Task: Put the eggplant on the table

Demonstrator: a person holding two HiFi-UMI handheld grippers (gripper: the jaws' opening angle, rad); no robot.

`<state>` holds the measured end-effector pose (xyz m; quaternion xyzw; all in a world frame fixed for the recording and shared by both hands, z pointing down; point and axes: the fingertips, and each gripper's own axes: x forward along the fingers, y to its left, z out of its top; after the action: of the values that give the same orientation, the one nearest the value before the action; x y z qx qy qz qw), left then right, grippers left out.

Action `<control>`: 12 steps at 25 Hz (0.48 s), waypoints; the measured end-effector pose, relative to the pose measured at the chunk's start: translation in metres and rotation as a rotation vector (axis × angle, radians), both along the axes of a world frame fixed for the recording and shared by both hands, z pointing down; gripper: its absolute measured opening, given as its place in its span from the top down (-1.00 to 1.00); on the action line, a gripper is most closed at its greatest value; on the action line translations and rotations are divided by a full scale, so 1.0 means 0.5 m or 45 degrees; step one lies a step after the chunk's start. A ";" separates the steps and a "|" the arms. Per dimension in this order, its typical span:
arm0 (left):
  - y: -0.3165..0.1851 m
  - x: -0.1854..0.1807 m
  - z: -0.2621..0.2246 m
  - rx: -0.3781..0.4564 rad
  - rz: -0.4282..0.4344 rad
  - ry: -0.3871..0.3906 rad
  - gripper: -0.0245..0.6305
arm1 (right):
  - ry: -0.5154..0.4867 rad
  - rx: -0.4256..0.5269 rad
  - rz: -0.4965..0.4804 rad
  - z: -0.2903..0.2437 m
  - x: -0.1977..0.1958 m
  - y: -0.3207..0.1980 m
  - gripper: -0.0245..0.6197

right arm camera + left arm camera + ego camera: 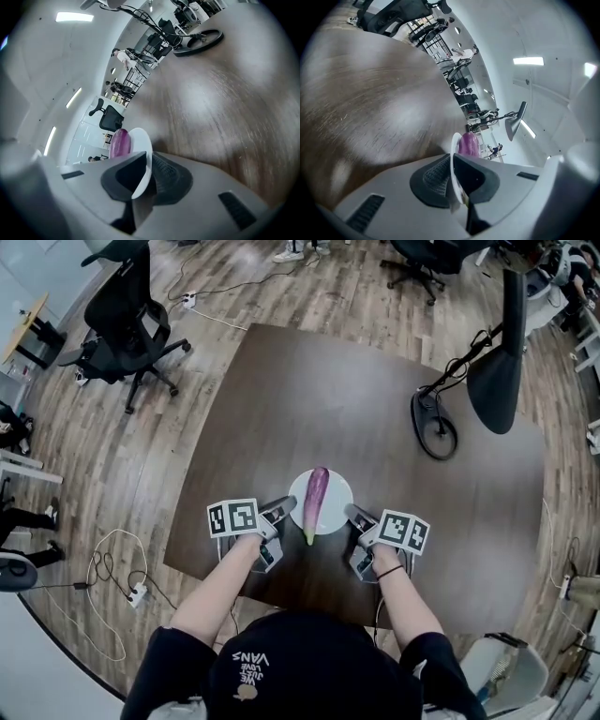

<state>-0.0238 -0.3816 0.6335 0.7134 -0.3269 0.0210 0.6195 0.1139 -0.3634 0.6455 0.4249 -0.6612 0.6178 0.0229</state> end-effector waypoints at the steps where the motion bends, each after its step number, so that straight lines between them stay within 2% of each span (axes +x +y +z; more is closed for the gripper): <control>1: -0.003 0.001 0.003 -0.007 0.006 -0.009 0.84 | 0.007 -0.003 -0.005 0.002 0.000 -0.003 0.83; 12: -0.006 0.004 0.039 -0.072 0.062 -0.094 0.84 | 0.051 -0.055 -0.031 0.029 0.000 -0.008 0.83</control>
<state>-0.0220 -0.3846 0.6530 0.7022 -0.3313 0.0717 0.6261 0.1137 -0.3676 0.6600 0.4287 -0.6521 0.6231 0.0529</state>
